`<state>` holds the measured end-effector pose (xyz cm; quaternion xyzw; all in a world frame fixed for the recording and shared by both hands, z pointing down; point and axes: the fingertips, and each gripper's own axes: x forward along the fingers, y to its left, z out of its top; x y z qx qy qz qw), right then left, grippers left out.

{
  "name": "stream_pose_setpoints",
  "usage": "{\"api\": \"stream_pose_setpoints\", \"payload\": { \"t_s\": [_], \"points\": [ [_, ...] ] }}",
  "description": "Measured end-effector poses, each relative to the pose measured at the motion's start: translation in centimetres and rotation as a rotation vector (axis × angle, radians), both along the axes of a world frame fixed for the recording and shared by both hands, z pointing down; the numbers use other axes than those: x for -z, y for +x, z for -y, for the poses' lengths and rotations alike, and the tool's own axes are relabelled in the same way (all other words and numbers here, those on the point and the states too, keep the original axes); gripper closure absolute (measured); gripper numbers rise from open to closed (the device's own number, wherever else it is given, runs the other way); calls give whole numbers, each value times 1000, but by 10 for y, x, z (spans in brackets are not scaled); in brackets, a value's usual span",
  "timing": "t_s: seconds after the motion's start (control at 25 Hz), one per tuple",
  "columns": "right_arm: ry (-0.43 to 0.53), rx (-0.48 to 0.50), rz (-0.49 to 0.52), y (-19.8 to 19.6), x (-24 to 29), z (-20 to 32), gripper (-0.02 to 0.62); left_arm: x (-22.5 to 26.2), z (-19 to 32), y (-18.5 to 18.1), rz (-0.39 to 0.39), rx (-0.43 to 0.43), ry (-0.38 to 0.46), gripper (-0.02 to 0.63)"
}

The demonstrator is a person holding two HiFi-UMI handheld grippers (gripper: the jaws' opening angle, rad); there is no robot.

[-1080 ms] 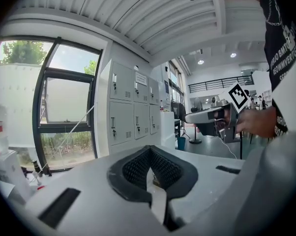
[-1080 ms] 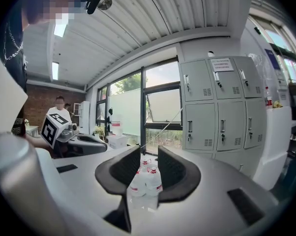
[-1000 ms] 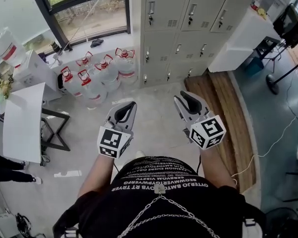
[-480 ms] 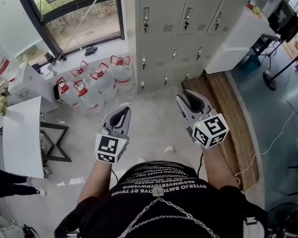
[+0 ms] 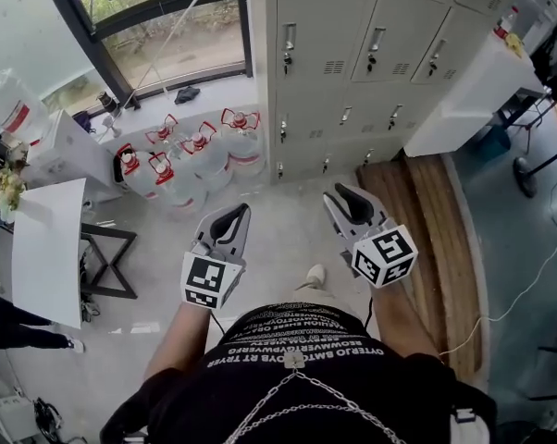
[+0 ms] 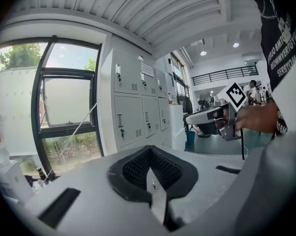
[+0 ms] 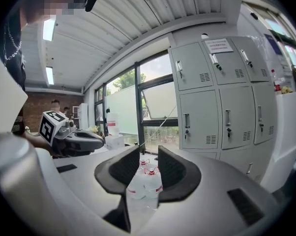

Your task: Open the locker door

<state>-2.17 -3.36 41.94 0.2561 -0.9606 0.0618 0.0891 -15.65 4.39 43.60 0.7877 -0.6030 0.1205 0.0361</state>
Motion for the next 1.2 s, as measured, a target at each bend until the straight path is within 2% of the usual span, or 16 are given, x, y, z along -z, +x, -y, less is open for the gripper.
{"api": "stream_pose_setpoints", "payload": {
  "t_s": [0.32,0.72,1.2],
  "points": [
    [-18,40,0,8,-8,70,483,1,70,14,8,31,2,607],
    [-39,8,33,47,-16,146,483,0,143,53,7,-6,-20,607],
    [-42,81,36,63,-15,214,483,10,208,70,1,81,11,607]
  ]
}}
